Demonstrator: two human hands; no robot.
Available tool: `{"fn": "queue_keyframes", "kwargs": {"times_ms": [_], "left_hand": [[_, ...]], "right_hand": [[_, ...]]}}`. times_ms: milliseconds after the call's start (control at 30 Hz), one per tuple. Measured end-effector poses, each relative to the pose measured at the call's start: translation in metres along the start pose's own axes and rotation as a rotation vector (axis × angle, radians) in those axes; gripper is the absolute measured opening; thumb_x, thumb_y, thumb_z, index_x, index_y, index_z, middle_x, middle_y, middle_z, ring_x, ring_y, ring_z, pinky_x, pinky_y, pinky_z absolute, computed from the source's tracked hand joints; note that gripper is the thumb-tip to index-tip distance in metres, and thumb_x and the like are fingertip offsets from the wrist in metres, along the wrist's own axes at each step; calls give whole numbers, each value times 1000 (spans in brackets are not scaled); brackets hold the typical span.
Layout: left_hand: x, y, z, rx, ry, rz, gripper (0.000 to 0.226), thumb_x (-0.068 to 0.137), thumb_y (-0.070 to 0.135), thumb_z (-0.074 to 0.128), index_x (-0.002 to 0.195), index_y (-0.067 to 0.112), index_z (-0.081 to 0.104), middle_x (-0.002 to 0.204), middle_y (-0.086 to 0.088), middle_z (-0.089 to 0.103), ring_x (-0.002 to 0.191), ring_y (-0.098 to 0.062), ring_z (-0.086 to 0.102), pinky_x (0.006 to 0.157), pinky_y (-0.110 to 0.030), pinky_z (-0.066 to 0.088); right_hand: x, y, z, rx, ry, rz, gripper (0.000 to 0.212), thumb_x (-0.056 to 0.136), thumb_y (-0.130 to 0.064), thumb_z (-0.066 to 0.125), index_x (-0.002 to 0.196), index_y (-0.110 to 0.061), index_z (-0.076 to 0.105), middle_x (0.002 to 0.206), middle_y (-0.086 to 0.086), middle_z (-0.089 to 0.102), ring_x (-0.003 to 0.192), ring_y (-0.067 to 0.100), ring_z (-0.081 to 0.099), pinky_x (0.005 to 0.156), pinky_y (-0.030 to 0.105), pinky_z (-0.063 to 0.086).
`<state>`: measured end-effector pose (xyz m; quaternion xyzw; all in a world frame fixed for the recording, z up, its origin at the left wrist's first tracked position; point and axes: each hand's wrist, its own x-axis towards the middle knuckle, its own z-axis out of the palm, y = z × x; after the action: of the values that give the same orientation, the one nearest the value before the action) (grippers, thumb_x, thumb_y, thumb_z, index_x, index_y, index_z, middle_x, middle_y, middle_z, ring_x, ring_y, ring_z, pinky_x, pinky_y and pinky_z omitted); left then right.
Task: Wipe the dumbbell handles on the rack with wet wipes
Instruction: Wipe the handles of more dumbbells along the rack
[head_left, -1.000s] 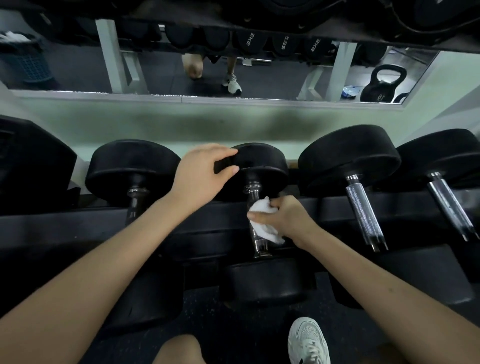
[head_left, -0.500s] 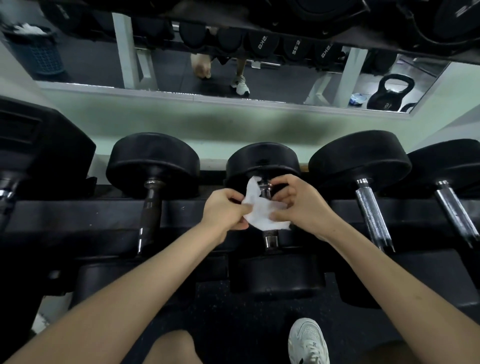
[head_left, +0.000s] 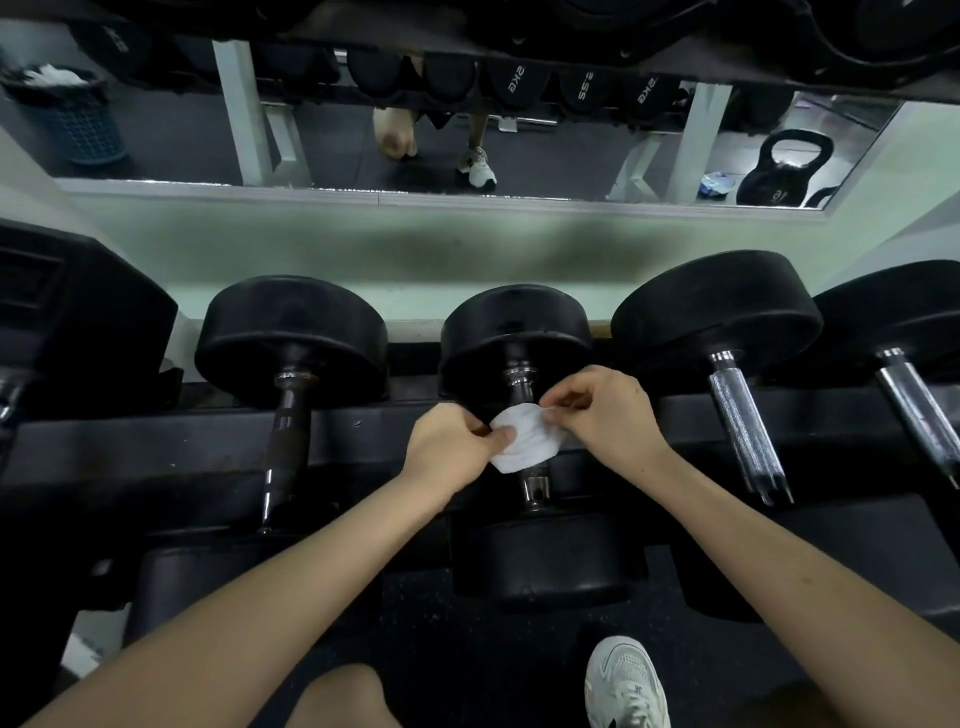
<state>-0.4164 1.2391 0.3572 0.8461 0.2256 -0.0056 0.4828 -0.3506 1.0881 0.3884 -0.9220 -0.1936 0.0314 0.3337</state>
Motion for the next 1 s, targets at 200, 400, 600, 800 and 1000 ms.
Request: {"fn": "queue_keyframes", "kwargs": {"times_ms": [200,400,600,800,1000], "left_hand": [[-10,3,13,-627,-116,-227,11,78,9,74,84,5,66,79,-7,69,78,-21,68,76,-29,58],[-7,9,17,-711,70,-237,37,66,1,81,88,10,53,84,-7,65,77,-19,65,74,-31,56],[-12,5,21,-650,83,-50,20,76,11,76,85,20,61,92,2,66,88,-10,64,80,-22,52],[-10,5,27,-855,32,-80,20,91,12,58,108,4,66,96,-5,70,85,-9,66,79,-19,54],[8,14,28,-973,169,-293,16,80,7,71,84,10,56,83,-7,62,71,-15,63,66,-22,55]], "right_hand": [[-14,-2,1,50,-116,92,14,85,-22,66,94,-15,75,90,-1,74,71,3,64,75,21,55],[-23,-8,6,177,-171,143,35,74,-16,78,105,-2,69,99,7,72,95,12,66,88,30,53],[-16,1,16,498,-111,295,39,73,-8,79,109,-1,65,97,10,71,84,12,67,74,25,57],[-7,-2,25,607,43,384,26,72,-4,78,88,-11,58,91,6,64,82,19,66,68,31,57],[11,-7,34,760,92,458,20,73,-2,78,76,-13,61,76,4,64,72,19,64,71,33,56]]}}
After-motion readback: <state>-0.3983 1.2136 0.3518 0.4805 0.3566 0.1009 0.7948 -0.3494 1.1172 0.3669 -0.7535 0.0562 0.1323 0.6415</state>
